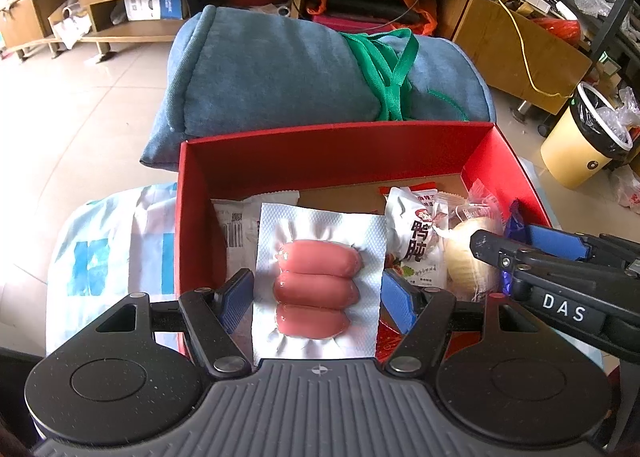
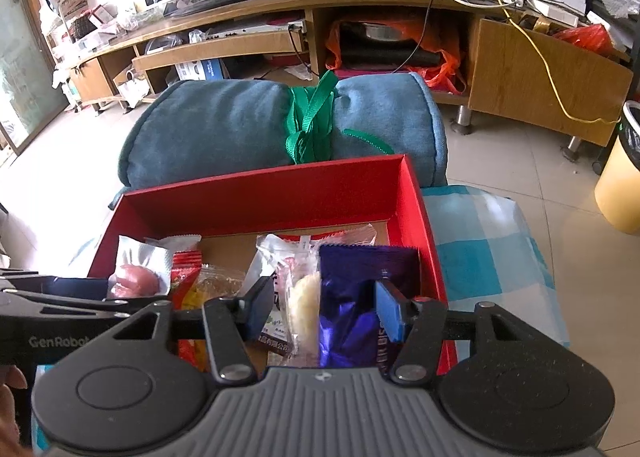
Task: Organize snacks
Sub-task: 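Lower both packs into the red box and open both grippers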
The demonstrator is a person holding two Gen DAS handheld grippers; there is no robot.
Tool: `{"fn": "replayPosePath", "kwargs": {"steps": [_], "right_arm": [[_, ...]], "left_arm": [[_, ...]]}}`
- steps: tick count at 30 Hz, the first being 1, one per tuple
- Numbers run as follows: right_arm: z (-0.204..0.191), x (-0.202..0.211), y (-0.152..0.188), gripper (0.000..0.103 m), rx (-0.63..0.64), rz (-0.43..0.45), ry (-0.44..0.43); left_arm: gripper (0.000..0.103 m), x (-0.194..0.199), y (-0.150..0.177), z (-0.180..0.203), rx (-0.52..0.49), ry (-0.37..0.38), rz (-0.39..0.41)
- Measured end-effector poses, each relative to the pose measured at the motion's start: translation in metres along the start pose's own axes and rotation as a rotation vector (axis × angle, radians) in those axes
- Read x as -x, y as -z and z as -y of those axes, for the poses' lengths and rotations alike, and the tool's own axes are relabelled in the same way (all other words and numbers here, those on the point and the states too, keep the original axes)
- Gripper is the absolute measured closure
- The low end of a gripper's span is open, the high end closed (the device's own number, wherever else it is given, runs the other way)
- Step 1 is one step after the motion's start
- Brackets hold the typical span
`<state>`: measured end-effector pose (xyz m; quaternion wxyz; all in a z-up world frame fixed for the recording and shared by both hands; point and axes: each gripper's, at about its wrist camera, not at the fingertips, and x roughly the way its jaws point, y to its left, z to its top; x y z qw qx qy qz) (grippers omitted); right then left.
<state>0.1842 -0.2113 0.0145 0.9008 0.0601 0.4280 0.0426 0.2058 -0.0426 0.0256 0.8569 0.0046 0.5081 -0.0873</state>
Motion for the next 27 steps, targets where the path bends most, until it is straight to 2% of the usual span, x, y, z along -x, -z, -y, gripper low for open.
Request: {"fn": "replayPosePath", "kwargs": {"steps": [9, 14, 27], "right_arm": [[0.001, -0.002, 0.000, 0.050, -0.004, -0.007, 0.003], [0.001, -0.003, 0.000, 0.050, -0.004, -0.008, 0.002], [-0.002, 0.007, -0.003, 0.050, -0.009, 0.024, 0.000]], "left_arm": [[0.026, -0.003, -0.001, 0.002, -0.001, 0.001, -0.004], [0.019, 0.000, -0.002, 0.002, 0.009, 0.007, 0.009], [0.017, 0.008, -0.003, 0.003, 0.007, 0.011, 0.030]]}}
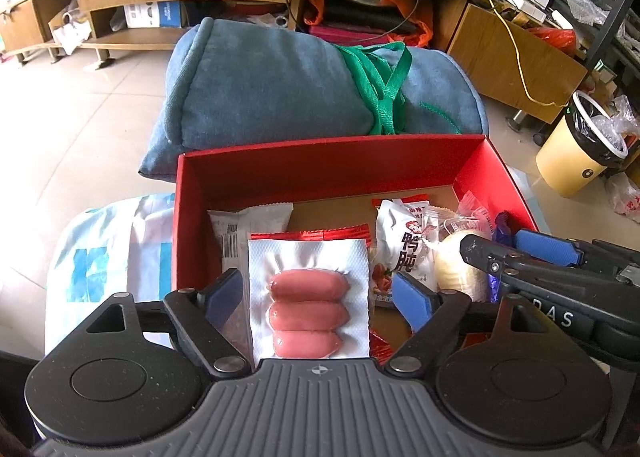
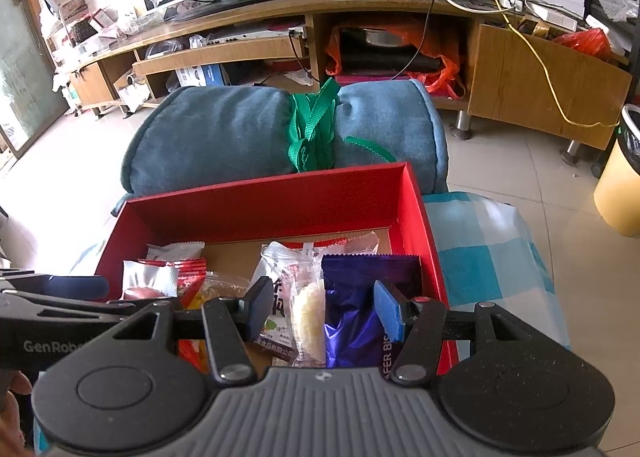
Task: Organize snacks
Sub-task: 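Lower both packs into the red box and open both grippers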
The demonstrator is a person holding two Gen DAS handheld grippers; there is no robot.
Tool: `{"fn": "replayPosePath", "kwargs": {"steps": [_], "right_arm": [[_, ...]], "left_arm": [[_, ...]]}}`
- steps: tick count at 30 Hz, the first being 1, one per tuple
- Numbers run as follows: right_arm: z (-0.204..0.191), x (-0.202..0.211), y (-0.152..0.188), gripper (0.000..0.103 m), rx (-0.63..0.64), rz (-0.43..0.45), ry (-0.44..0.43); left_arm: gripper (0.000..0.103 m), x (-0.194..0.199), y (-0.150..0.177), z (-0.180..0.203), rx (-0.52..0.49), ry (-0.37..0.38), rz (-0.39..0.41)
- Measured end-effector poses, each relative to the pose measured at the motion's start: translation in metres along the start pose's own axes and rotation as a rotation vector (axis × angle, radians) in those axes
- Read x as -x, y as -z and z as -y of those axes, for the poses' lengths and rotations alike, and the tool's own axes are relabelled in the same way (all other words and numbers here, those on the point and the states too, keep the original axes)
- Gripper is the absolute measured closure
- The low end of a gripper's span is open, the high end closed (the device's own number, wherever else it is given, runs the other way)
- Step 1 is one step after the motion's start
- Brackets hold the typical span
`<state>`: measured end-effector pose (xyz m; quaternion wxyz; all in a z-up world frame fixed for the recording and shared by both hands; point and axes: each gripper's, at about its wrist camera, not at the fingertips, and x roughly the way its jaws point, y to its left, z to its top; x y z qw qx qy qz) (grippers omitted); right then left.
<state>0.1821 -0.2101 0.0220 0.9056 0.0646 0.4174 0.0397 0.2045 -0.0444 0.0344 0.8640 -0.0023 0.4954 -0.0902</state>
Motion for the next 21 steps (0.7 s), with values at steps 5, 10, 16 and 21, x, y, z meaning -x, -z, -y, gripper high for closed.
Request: {"fn": "replayPosePath", "kwargs": {"steps": [5, 10, 16, 21], "right_arm": [[0.001, 0.007, -0.001, 0.050, -0.003, 0.011, 0.002], [0.005, 0.020, 0.003, 0.050, -0.012, 0.022, 0.012], [0.005, 0.040, 0.015, 0.049, -0.006, 0.025, 0.023], [0.009, 0.055, 0.030, 0.049, -0.008, 0.013, 0.037]], "left_arm": [[0.017, 0.002, 0.000, 0.000, 0.000, 0.001, 0.003], [0.016, 0.011, 0.003, 0.001, -0.012, 0.011, 0.018], [0.016, 0.025, 0.016, 0.007, -0.040, 0.027, 0.023], [0.016, 0.038, 0.029, 0.009, -0.061, 0.042, 0.030]]}}
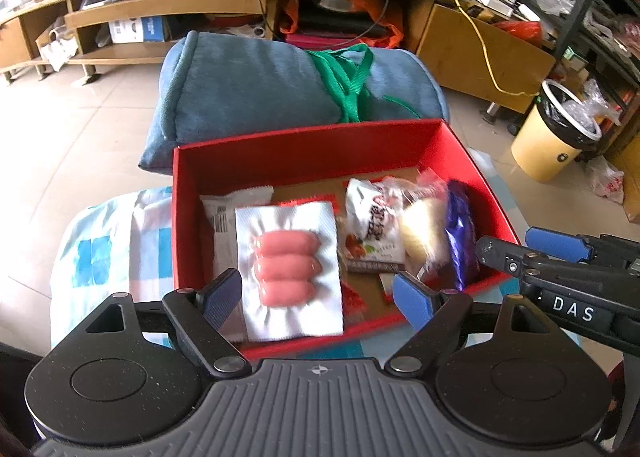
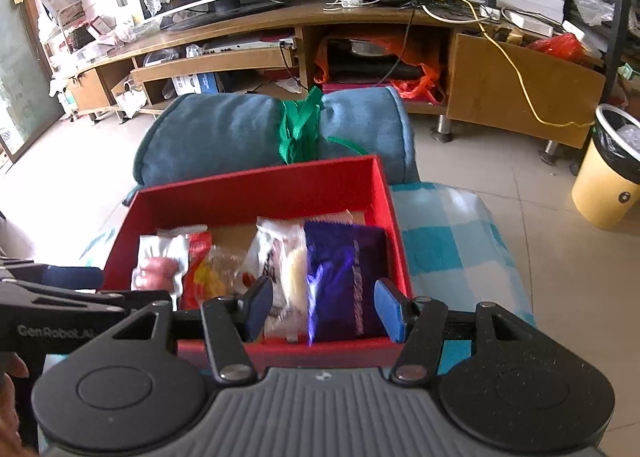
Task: Organize snacks
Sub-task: 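Lower both packs into the red box and open both grippers, then withdraw both tools from the box toward the Kapronos and gold packets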
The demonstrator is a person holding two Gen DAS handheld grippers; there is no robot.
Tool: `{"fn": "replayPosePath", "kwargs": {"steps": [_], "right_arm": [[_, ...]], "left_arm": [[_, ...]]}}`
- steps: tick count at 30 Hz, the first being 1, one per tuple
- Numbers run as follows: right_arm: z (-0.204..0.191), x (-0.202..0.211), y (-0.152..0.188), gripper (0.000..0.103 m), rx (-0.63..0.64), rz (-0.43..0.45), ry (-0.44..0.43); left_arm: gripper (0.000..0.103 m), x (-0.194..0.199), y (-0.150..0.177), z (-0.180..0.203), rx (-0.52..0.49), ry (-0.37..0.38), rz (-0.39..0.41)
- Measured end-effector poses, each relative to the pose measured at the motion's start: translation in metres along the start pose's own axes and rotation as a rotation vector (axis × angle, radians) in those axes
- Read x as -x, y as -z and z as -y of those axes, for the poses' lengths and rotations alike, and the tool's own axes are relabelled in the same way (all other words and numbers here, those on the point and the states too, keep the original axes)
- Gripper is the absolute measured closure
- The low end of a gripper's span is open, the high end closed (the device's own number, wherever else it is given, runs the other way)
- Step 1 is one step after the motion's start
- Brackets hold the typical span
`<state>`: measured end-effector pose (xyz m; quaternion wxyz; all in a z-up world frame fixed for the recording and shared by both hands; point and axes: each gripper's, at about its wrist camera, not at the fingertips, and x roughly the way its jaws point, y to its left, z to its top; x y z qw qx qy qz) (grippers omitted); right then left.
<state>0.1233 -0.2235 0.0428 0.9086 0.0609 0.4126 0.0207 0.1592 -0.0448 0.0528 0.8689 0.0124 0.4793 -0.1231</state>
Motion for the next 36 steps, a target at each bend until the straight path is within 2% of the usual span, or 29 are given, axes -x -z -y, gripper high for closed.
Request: {"fn": "replayPosePath", "kwargs": {"steps": [12, 20, 24, 33, 36], "right_arm": [[0.020, 0.021, 0.050, 0.049, -0.036, -0.081, 0.032], [0.031, 0.036, 0.068, 0.049, -0.060, -0.096, 0.001], [0.031, 0.035, 0.075, 0.049, -0.051, -0.118, -0.010], [0.037, 0.026, 0.082, 0.049, -0.045, -0.155, -0.019], [0.036, 0.024, 0.082, 0.049, -0.041, -0.164, -0.019]], "left_arm": [[0.015, 0.018, 0.055, 0.021, -0.074, 0.096, -0.070], [0.014, -0.003, 0.099, 0.062, -0.318, 0.215, -0.194], [0.014, -0.014, 0.113, 0.075, -0.426, 0.266, -0.231], [0.013, -0.044, 0.126, 0.078, -0.532, 0.257, -0.291], [0.013, -0.041, 0.131, 0.081, -0.557, 0.243, -0.271]]}}
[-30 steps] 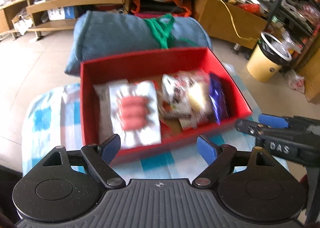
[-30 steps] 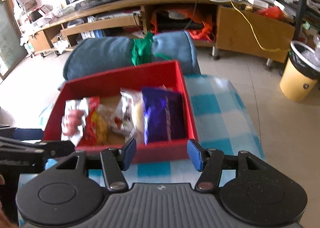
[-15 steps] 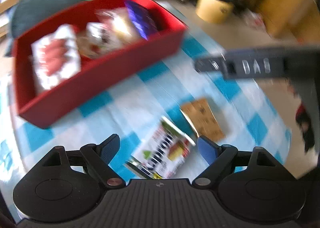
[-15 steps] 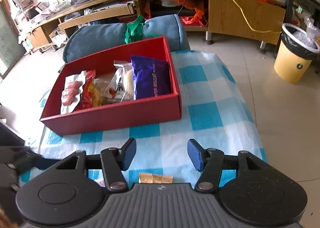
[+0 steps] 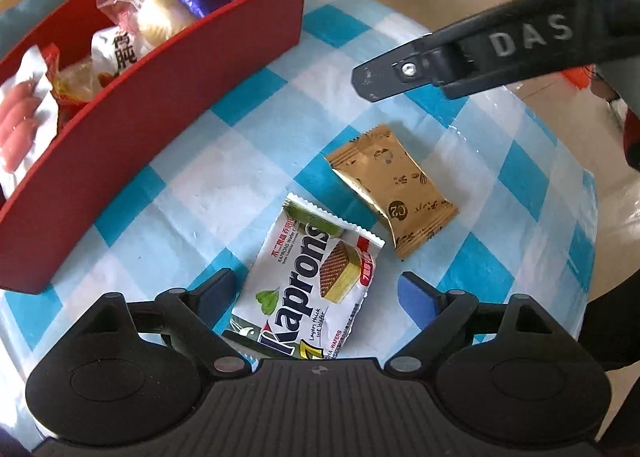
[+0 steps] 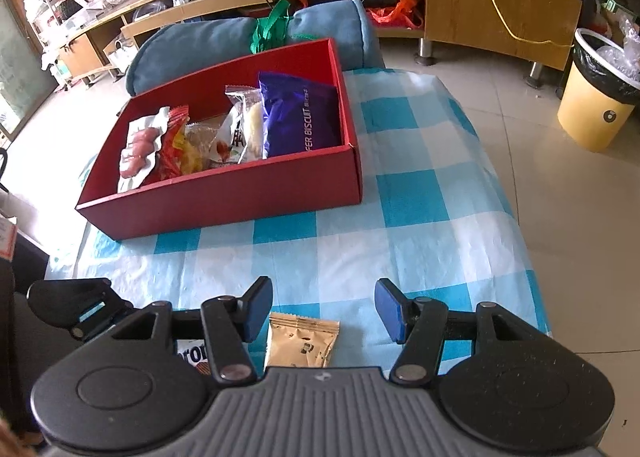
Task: Organize snacks
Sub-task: 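Withdraw both tools from the box toward the Kapronos and gold packets, then close the left gripper on the Kapronos wafer packet while the right gripper grasps the gold packet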
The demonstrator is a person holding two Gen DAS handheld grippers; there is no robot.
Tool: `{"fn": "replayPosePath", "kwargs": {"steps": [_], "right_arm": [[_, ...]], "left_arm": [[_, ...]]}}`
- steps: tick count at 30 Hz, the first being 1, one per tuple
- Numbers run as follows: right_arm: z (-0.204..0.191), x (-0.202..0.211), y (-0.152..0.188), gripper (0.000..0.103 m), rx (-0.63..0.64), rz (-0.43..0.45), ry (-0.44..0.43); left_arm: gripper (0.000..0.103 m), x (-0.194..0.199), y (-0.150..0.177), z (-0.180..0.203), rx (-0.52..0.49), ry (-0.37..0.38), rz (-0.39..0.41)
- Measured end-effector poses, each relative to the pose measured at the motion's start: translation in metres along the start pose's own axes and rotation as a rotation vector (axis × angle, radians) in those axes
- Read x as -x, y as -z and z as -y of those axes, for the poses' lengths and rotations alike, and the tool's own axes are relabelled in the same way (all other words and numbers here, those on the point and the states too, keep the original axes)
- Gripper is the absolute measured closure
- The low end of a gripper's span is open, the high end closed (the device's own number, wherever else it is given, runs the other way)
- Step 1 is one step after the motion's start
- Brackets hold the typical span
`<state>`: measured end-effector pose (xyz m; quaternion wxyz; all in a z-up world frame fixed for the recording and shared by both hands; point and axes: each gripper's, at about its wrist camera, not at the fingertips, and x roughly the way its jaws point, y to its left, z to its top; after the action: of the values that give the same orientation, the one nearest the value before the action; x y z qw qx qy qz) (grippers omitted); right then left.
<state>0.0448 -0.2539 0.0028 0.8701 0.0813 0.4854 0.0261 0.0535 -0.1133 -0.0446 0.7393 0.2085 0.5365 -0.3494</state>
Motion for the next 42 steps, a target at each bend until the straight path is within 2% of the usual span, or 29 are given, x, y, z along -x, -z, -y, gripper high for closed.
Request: {"fn": "replayPosePath", "kwargs": {"steps": [5, 7, 12, 16, 18, 20, 21, 23, 26, 27, 28, 30, 31, 35, 38, 41, 42], "right_arm": [[-0.002, -0.004, 0.001, 0.049, 0.014, -0.017, 0.014], [0.000, -0.007, 0.002, 0.049, 0.013, -0.027, 0.029], [0.004, -0.018, 0.009, 0.049, 0.005, -0.069, 0.034], [-0.009, -0.028, 0.017, 0.049, 0.027, -0.110, 0.013], [-0.017, -0.033, 0.022, 0.049, 0.051, -0.128, 0.012], [-0.025, -0.040, 0.028, 0.048, 0.070, -0.148, 0.013], [-0.030, -0.040, 0.031, 0.043, 0.091, -0.138, 0.022], [-0.038, -0.041, 0.036, 0.040, 0.130, -0.128, 0.048], [-0.043, -0.043, 0.041, 0.031, 0.158, -0.120, 0.070], [-0.044, -0.044, 0.042, 0.024, 0.163, -0.122, 0.065], [-0.045, -0.045, 0.043, 0.013, 0.170, -0.129, 0.057], [-0.047, -0.051, 0.043, 0.002, 0.164, -0.150, 0.064], [-0.046, -0.054, 0.042, 0.001, 0.152, -0.164, 0.081], [-0.041, -0.053, 0.039, 0.001, 0.124, -0.161, 0.075], [-0.039, -0.047, 0.043, 0.012, 0.142, -0.140, 0.088], [-0.033, -0.038, 0.045, 0.036, 0.134, -0.107, 0.103], [-0.032, -0.034, 0.045, 0.048, 0.126, -0.097, 0.100]], "left_arm": [[0.032, 0.006, 0.003, 0.002, 0.053, -0.063, 0.000], [0.035, 0.010, 0.009, -0.002, 0.105, -0.068, -0.011], [0.035, 0.018, 0.026, -0.010, 0.223, -0.120, -0.028], [0.035, 0.023, 0.031, -0.021, 0.307, -0.146, -0.034], [0.033, 0.022, 0.031, -0.024, 0.319, -0.152, -0.028], [0.020, 0.022, 0.030, -0.023, 0.323, -0.164, -0.023], [0.019, 0.020, 0.030, -0.022, 0.312, -0.183, -0.022], [0.017, 0.016, 0.031, -0.020, 0.294, -0.209, -0.027], [0.016, 0.015, 0.032, -0.023, 0.303, -0.201, -0.020], [0.016, 0.015, 0.032, -0.023, 0.302, -0.206, -0.019], [0.014, 0.015, 0.033, -0.024, 0.302, -0.208, -0.017], [0.013, 0.015, 0.035, -0.024, 0.300, -0.211, -0.016], [0.013, 0.015, 0.036, -0.024, 0.300, -0.212, -0.013], [0.011, 0.014, 0.036, -0.025, 0.308, -0.213, -0.016], [0.010, 0.014, 0.036, -0.025, 0.307, -0.213, -0.015], [0.010, 0.014, 0.037, -0.026, 0.307, -0.209, -0.012], [0.010, 0.014, 0.038, -0.027, 0.315, -0.204, -0.013]]}}
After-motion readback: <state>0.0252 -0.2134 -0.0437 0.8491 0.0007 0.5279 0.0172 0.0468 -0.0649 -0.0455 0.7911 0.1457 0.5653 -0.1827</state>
